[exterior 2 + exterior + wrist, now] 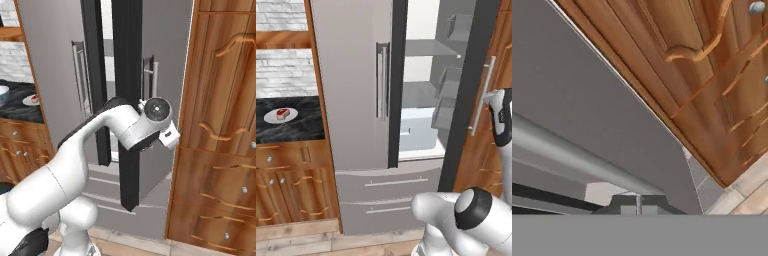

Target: Place one of the steaks on the plate and the other in the bowl. Then place the bowl in the fridge.

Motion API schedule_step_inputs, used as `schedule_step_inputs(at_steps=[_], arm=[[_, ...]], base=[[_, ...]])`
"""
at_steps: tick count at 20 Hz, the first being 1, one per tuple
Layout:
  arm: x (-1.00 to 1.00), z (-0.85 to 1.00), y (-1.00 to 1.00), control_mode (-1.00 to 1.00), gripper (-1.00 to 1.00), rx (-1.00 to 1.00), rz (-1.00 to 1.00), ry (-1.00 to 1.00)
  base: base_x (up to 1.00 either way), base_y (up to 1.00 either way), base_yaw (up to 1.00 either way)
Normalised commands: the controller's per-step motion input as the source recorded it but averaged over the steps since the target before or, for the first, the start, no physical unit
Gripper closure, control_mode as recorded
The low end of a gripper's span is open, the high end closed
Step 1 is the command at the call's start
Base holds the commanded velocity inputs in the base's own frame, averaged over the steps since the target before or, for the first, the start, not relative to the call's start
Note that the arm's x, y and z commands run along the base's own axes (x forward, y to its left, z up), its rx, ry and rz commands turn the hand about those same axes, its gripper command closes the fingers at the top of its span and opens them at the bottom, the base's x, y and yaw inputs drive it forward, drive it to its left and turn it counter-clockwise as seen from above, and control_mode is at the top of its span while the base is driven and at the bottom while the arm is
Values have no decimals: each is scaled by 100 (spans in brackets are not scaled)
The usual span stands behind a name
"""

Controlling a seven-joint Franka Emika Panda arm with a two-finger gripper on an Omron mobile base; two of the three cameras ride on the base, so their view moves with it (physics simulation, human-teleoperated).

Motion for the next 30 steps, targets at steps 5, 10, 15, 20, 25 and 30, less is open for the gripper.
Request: schedule_step_inputs(at_steps=[5,10,15,20,25,30], arm=[[-100,20,-42,-100,100,8,-9,-36],[-95,58,100,-100,100,-20,-6,-50],[-40,26,100,-100,100,-44,-5,-35],[7,32,100,-100,100,-37,-20,-32],[56,0,100,-100,100,-31,-12,-4],[49,0,81,-100,100,-20,-4,1]], base=[[0,0,0],[0,0,0],[0,0,0],[0,0,0],[0,0,0],[0,0,0]])
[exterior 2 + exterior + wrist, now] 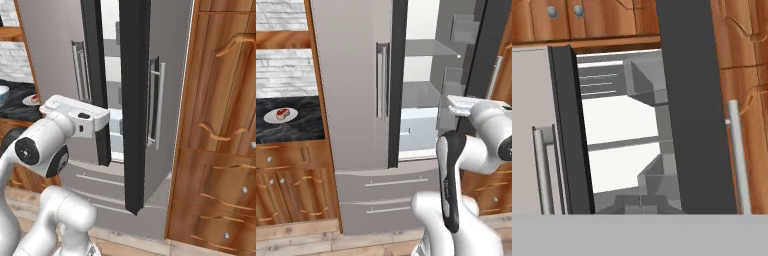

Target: Place one of the steaks on the plate and the other in the bowl. Then place the bowl in the fridge.

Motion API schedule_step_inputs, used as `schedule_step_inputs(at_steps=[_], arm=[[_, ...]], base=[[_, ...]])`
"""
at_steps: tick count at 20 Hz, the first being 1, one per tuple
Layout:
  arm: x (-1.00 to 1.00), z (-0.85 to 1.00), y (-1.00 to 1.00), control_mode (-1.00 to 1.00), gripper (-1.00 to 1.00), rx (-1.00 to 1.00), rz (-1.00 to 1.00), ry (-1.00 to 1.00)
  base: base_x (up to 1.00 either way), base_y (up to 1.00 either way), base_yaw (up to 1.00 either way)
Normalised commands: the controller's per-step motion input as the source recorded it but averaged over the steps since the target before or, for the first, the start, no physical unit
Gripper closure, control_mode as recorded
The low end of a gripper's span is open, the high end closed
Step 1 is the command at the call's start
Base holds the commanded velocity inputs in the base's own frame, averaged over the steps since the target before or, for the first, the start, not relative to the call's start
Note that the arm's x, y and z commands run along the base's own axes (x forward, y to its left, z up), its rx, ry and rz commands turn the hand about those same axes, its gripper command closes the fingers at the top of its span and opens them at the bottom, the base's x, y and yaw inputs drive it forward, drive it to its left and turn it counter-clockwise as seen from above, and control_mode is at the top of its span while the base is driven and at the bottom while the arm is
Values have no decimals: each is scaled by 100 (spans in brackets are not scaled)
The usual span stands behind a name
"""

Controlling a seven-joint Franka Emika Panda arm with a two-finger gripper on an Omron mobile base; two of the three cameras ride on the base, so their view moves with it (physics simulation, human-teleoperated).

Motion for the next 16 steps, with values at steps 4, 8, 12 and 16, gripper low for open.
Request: schedule_step_inputs(at_steps=[4,8,12,16], arm=[[78,-3,-2,-100,100,-1,1,14],[64,-37,-3,-100,100,2,0,3],[59,-31,0,-100,100,0,0,0],[66,-19,-13,-100,100,0,0,0]], base=[[0,0,0],[0,0,0],[0,0,0],[0,0,0]])
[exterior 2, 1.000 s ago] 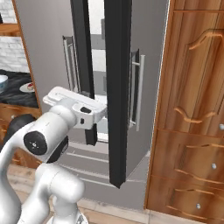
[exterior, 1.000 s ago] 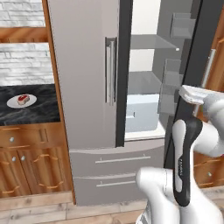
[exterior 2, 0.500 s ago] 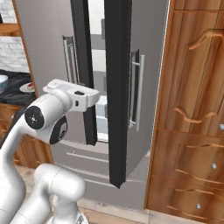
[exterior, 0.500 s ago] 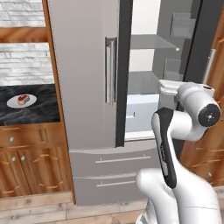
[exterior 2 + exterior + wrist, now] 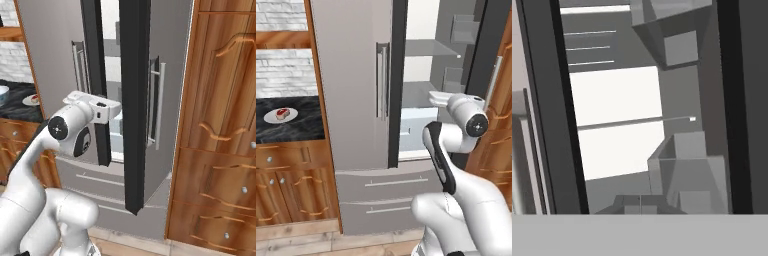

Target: Place one of the steaks on the plate and the other in the bowl. Then place the bowl in the fridge.

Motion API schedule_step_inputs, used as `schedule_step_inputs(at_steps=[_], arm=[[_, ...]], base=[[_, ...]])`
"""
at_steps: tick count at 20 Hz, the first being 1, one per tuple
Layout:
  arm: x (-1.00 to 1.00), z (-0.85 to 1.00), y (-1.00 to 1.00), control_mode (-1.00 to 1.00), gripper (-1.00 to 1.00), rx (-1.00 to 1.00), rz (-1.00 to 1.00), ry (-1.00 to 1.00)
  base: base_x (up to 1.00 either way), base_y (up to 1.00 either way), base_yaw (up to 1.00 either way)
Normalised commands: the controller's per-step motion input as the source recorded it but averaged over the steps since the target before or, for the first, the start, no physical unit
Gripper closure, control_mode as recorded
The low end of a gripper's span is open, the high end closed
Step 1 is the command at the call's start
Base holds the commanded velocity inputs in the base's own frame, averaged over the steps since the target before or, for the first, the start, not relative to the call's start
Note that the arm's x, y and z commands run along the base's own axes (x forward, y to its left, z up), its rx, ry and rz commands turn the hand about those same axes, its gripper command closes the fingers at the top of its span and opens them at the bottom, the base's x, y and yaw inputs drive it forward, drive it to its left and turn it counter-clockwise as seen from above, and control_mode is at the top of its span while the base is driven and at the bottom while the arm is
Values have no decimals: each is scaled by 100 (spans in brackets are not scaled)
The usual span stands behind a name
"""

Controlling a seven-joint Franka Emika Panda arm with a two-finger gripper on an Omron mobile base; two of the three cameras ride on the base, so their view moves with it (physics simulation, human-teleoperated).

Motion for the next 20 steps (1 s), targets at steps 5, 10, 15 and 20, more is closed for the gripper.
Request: schedule_step_inputs(at_steps=[5,10,15,20], arm=[[63,-15,-22,-100,100,0,-2,0],[58,-10,-44,-100,100,0,-6,1],[55,-13,-83,-100,100,2,-4,5],[-14,-17,-100,-100,100,23,-12,10]], base=[[0,0,0],[0,0,0],[0,0,0],[0,0,0]])
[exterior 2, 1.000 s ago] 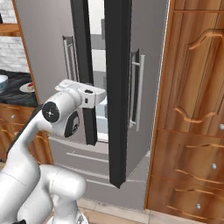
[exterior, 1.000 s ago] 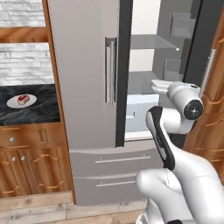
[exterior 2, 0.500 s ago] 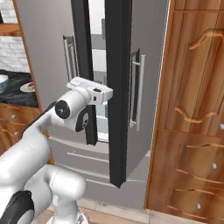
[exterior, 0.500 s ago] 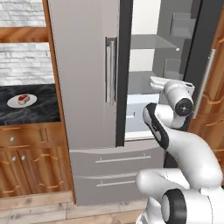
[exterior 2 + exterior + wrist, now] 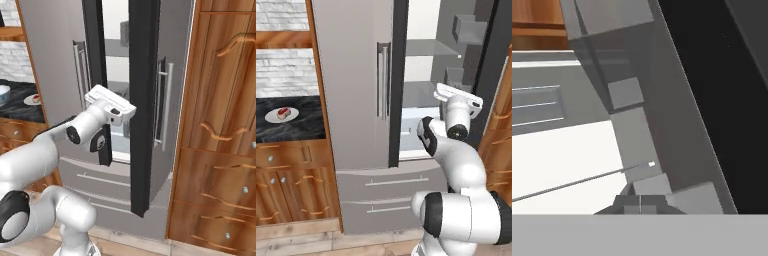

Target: Place one of the steaks on the plate and the other in the bowl. Then place the bowl in the fridge.

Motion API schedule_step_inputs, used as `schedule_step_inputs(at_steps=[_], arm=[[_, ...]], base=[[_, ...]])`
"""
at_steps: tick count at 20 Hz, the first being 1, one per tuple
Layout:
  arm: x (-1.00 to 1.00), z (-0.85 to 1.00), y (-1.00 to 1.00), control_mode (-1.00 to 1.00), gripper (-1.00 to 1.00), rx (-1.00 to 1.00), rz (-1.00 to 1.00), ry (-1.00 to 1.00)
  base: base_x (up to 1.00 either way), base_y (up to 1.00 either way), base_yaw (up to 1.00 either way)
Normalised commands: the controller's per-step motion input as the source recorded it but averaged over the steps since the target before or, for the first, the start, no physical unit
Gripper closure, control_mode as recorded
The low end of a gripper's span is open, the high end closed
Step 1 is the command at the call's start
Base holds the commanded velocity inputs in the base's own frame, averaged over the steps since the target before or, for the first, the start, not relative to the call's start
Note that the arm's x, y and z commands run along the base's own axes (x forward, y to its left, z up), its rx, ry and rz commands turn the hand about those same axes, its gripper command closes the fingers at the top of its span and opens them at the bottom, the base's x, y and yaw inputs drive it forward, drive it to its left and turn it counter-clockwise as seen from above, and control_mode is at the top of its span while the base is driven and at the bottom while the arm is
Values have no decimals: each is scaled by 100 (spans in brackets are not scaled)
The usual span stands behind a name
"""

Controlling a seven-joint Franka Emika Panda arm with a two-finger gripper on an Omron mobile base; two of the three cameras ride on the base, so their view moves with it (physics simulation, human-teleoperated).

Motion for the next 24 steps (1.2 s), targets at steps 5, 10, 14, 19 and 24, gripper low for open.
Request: schedule_step_inputs(at_steps=[5,10,14,19,24], arm=[[5,-27,-100,-100,100,27,-7,22],[47,-36,-100,-100,100,26,0,31],[18,-20,-87,-100,100,27,0,22],[-49,6,-3,-100,100,8,1,-1],[-82,65,28,-100,100,0,9,-20]], base=[[0,0,0],[0,0,0],[0,0,0],[0,0,0],[0,0,0]])
